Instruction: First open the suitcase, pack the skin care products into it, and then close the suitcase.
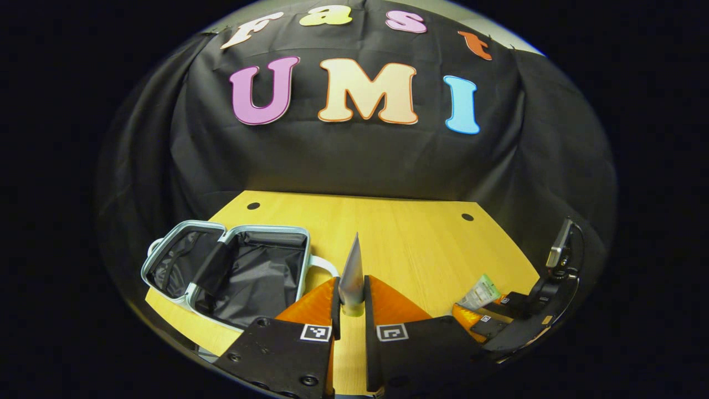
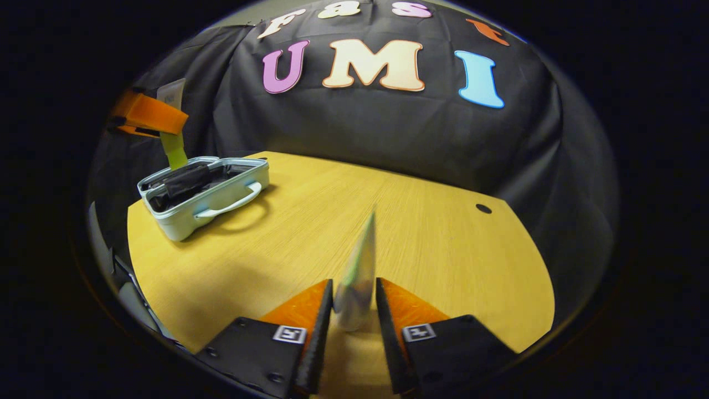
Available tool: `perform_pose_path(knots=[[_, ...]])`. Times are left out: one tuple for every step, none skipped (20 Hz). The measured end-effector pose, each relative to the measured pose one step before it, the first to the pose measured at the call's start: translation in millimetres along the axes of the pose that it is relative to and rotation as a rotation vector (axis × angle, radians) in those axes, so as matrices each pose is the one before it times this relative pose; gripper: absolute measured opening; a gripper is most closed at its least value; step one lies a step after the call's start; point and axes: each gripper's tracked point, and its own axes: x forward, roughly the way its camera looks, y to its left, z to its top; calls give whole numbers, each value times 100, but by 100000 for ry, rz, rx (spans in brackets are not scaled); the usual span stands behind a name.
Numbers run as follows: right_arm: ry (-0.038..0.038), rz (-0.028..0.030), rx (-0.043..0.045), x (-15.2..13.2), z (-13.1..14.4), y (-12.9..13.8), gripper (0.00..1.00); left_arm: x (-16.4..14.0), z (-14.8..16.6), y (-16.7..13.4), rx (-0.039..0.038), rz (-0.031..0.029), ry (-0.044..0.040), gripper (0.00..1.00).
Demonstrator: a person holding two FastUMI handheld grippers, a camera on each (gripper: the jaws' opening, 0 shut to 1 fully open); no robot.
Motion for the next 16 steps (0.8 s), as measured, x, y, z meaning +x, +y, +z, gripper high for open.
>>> perform_pose_path(knots=[[1053, 920, 1302, 282, 194, 55, 42, -128, 14, 398, -673, 699, -8, 15], [1197, 889, 993, 61, -27, 238, 33, -116, 66, 655, -559, 1043, 142, 15], [1658, 1103, 656, 194, 32, 121, 34, 78, -100, 951, -182, 1269, 627, 15], [1936, 1270, 1188, 109, -102, 281, 32, 205, -152, 1160, -86, 1940, 1428, 15], [840, 290, 1097, -135, 319, 33, 29, 180, -378, 1266, 329, 1491, 2284, 15], [-539, 137, 333, -210, 771, 114, 29, 447, -137, 1500, 1200, 2130, 1614, 15], [-995, 136, -421, -234, 725, 313, 28, 333, -14, 1792, 1086, 2706, 1532, 15], [-317, 325, -725, -289, 472, 503, 25, 283, -104, 1353, 18, 1310, 1292, 15], [-979, -114, -13, -315, 963, 453, 25, 434, -153, 1050, -779, -193, 1232, 15], [-1478, 30, 563, -233, 1050, 637, 25, 407, -111, 886, -388, -1332, 1067, 15], [-1859, 3, 1047, -389, 1245, 757, 25, 597, -277, 1312, 566, -149, 1740, 15], [-1400, -142, 722, -300, 954, 980, 25, 516, -297, 1259, 728, 811, 1983, 15], [-799, -106, 299, -338, 888, 1083, 28, 580, -620, 1364, 376, 727, 3214, 15], [-1106, 48, -106, -99, 798, 1334, 28, 714, -517, 973, -327, -567, 2279, 15], [-930, 216, -365, -11, 876, 1355, 28, 749, -684, 741, -628, -812, 2402, 15], [-1104, 251, -74, 17, 642, 1300, 28, 562, -646, 717, -547, -581, 2749, 15]])
